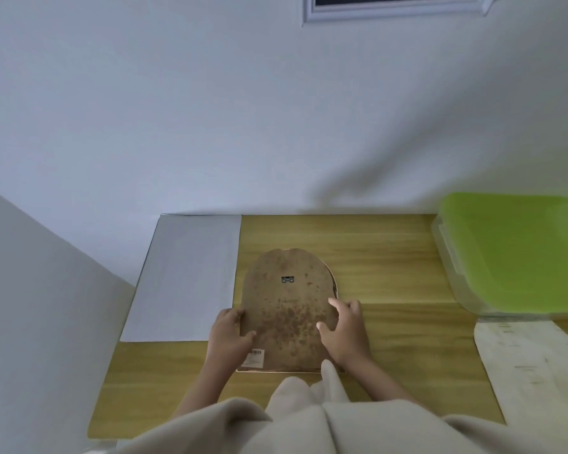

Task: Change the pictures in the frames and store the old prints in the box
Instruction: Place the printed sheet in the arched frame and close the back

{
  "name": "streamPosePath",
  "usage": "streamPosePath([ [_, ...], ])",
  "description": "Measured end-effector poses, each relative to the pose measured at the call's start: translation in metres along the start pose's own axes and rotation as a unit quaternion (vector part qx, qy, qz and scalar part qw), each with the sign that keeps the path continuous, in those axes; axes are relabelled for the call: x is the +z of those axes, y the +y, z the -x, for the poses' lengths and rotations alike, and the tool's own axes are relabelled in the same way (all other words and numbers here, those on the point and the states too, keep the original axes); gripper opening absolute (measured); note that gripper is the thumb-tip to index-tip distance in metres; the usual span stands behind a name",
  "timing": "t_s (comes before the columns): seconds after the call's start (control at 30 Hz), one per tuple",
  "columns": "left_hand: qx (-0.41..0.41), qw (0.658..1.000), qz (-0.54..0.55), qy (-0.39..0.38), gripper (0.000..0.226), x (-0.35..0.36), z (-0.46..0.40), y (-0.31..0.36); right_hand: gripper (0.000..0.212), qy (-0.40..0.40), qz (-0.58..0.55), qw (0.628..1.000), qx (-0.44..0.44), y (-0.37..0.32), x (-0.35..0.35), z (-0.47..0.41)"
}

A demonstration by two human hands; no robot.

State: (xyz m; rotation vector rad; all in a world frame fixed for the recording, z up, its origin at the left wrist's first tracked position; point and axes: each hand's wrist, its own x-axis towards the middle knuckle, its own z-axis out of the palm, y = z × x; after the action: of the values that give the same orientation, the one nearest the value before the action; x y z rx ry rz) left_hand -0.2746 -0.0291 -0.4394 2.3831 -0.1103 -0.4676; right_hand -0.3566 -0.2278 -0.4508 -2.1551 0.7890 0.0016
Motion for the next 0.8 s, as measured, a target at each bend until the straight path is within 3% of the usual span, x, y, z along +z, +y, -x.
streamPosePath([
  [0.8,0.109,0.993,0.014,-0.049,0.035,-0.006,-0.025,-0.029,0.065,0.071,-0.057,0.996,0.012,0.015,0.016,-0.001],
])
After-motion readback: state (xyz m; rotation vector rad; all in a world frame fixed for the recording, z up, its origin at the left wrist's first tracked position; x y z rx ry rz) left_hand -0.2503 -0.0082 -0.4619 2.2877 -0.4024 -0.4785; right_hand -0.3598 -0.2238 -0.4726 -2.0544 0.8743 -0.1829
